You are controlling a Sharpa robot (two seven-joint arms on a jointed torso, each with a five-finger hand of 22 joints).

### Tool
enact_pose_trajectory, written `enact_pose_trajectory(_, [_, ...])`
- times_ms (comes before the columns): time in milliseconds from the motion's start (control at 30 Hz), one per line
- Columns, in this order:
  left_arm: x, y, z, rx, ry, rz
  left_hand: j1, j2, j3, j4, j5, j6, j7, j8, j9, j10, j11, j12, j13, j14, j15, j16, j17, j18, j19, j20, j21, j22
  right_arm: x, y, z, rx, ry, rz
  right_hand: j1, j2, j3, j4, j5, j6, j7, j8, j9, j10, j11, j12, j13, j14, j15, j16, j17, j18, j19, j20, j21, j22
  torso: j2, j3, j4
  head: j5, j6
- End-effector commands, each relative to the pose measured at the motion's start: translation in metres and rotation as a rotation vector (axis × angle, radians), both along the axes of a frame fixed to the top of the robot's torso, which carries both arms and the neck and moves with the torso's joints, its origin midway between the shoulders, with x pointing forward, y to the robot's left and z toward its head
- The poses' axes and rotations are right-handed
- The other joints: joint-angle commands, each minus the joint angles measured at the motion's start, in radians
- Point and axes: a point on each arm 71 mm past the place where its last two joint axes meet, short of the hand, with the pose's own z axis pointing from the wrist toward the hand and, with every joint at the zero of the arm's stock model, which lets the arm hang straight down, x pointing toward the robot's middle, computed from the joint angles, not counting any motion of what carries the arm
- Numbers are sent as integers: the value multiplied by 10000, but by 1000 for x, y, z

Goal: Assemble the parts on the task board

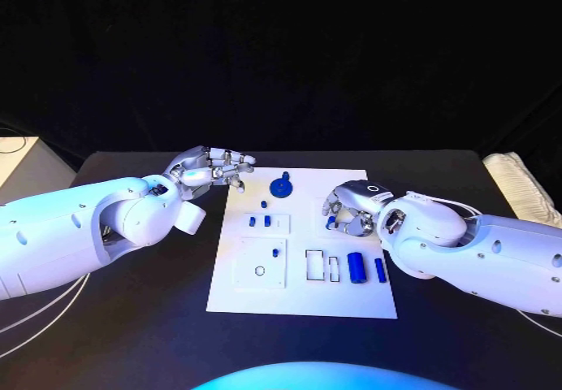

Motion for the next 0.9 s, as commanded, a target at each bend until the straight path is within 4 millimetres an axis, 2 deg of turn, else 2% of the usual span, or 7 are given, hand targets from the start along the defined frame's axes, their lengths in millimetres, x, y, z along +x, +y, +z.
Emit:
enact_pose_trajectory(33, [-1, -2, 1, -55, -36, -177, 2, 68, -70, -3, -39, -73, -18, 39, -12, -68, 2, -29, -15, 40, 27, -45, 14, 139, 79, -13, -63, -12, -1, 1, -3, -315, 62, 145, -15, -153, 117, -14, -31, 80, -22, -11, 13, 35, 9, -58, 6, 294, -50, -34, -18, 15, 234, -67, -16, 752, -1, 7, 0, -21, 11])
enact_pose_trajectory(200, [-1, -2, 1, -51, -29, -175, 2, 68, -70, -3, -39, -73, -18, 39, -12, -68, 2, -29, -15, 40, 27, -45, 14, 139, 79, -13, -63, -12, 0, 2, -5, -352, 92, 163, -108, -253, 268, -63, -36, 101, -20, -9, 20, -45, 45, -175, 5, 301, -23, -14, 15, 36, 202, -51, -150, 694, -1, 3, 0, -28, 14])
enact_pose_trajectory(467, [-1, -2, 1, -50, -26, -159, -11, 77, -79, 16, -39, -75, -16, 44, -15, -70, 4, -27, -15, 40, 29, -49, 17, 138, 85, -11, -71, -18, -1, 3, -7, -379, 150, 176, -170, -204, 728, -261, -37, 401, 18, 148, 109, 243, -6, -176, 56, 291, -58, -26, -16, 24, 222, -58, -67, 749, -4, 2, -1, -34, 0])
enact_pose_trajectory(667, [-1, -2, 1, -62, -26, -160, -66, 117, -104, 91, -37, -84, -11, 56, -23, -79, 10, -24, -18, 45, 36, -59, 27, 136, 98, -5, -95, -38, -2, 4, -7, -309, 78, 183, -164, 16, 1379, -739, -48, 949, -87, 488, 326, 969, -182, -83, 148, 307, -203, 2, 33, -44, 323, -169, 339, 970, -4, -1, -1, -53, 9])
enact_pose_trajectory(767, [-1, -2, 1, -65, -27, -154, -75, 125, -109, 105, -37, -86, -11, 58, -25, -82, 10, -23, -18, 46, 37, -60, 29, 136, 101, -4, -101, -43, -2, 4, -6, -256, -99, 174, -126, 150, 1686, -1082, -48, 1048, -96, 602, 427, 1196, -236, -105, 191, 316, -253, 12, 53, -72, 354, -231, 484, 1055, -3, 2, 0, -55, 4])
enact_pose_trajectory(833, [-1, -2, 1, -67, -27, -142, -87, 134, -114, 122, -36, -89, -11, 61, -27, -84, 11, -22, -19, 47, 38, -62, 32, 136, 105, -3, -108, -48, -3, 4, -5, -182, -208, 171, -1, 272, 2052, -1484, -36, 1066, -89, 669, 502, 1372, -255, -115, 243, 325, -272, 26, 84, -92, 371, -273, 589, 1122, -6, 1, 2, -54, 1])
enact_pose_trajectory(900, [-1, -1, 1, -76, -23, -128, -114, 150, -128, 161, -40, -92, -10, 68, -31, -89, 12, -20, -20, 50, 41, -64, 38, 136, 111, 0, -123, -60, -3, 4, -3, -30, -361, 186, -151, 284, 2270, -1698, -47, 1067, -86, 721, 565, 1454, -259, -157, 286, 326, -272, 24, 84, -106, 381, -281, 657, 1170, -6, 1, 4, -56, 2])
